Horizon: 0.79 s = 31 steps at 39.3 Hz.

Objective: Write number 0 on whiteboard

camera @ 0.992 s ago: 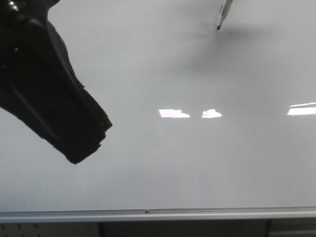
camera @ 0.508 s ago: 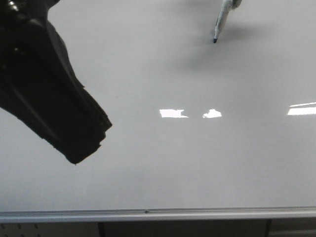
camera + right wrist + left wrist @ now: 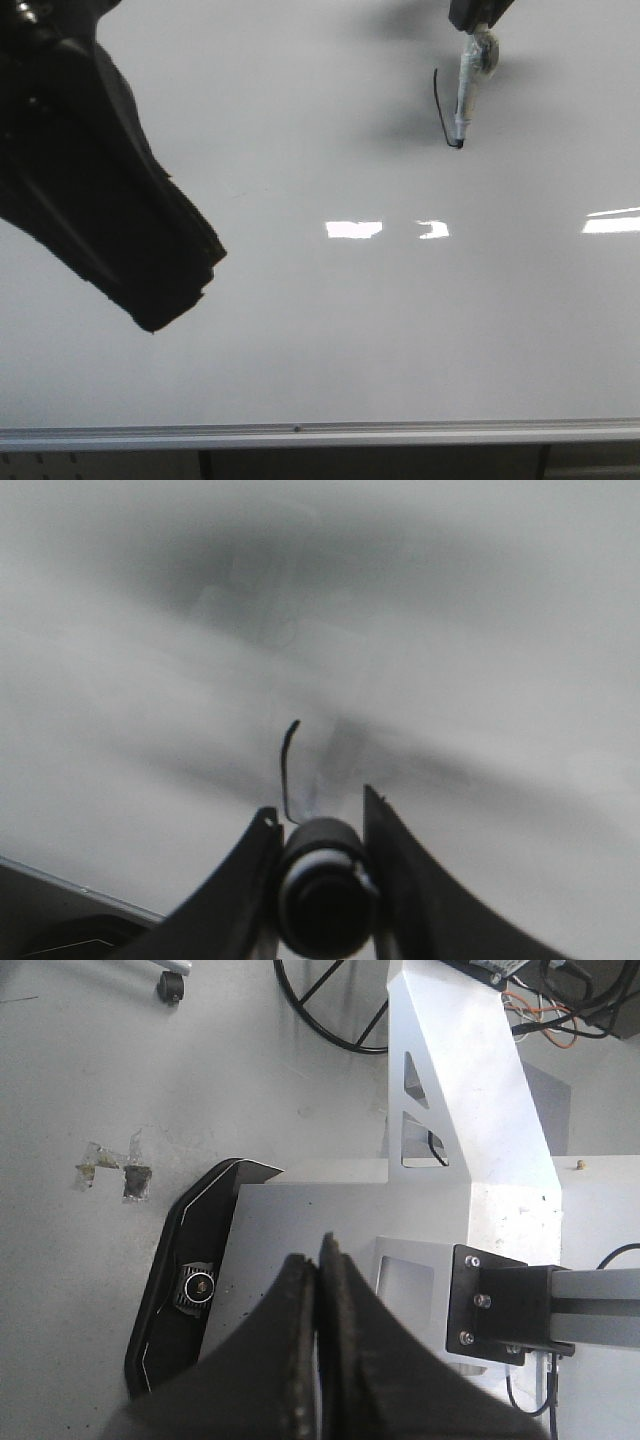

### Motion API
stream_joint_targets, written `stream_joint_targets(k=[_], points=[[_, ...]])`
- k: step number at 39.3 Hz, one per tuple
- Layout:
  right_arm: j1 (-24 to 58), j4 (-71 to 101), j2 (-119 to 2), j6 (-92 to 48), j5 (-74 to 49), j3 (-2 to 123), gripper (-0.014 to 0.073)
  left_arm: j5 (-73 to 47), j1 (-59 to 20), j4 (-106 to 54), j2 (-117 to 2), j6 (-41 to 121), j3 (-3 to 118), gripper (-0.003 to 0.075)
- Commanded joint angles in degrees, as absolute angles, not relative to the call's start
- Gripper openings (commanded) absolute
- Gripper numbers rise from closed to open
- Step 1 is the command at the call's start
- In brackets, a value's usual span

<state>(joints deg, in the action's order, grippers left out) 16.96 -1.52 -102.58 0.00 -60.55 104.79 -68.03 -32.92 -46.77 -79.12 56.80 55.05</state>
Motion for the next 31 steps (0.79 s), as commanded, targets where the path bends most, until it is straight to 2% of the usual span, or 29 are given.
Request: stream_joint_targets(k=[1,19,31], points=[[16.45,-5.65,-99.40,0.00,-57.54,106.72,-0.0067,-68.87,-33.24,-50.14,-77.41,56.85,56.76,-0.0020],[16.34,-9.71,-98.19,0.77,-53.10,106.98,-0.0067,-68.87,-33.24,-50.14,-77.41,56.85,56.76,-0.0020],[16.39,-9.97,-98.30,1.23,-50.87,112.28,-0.0067,-68.87,-33.24,-50.14,-77.41,56.85,56.76,-0.0020]])
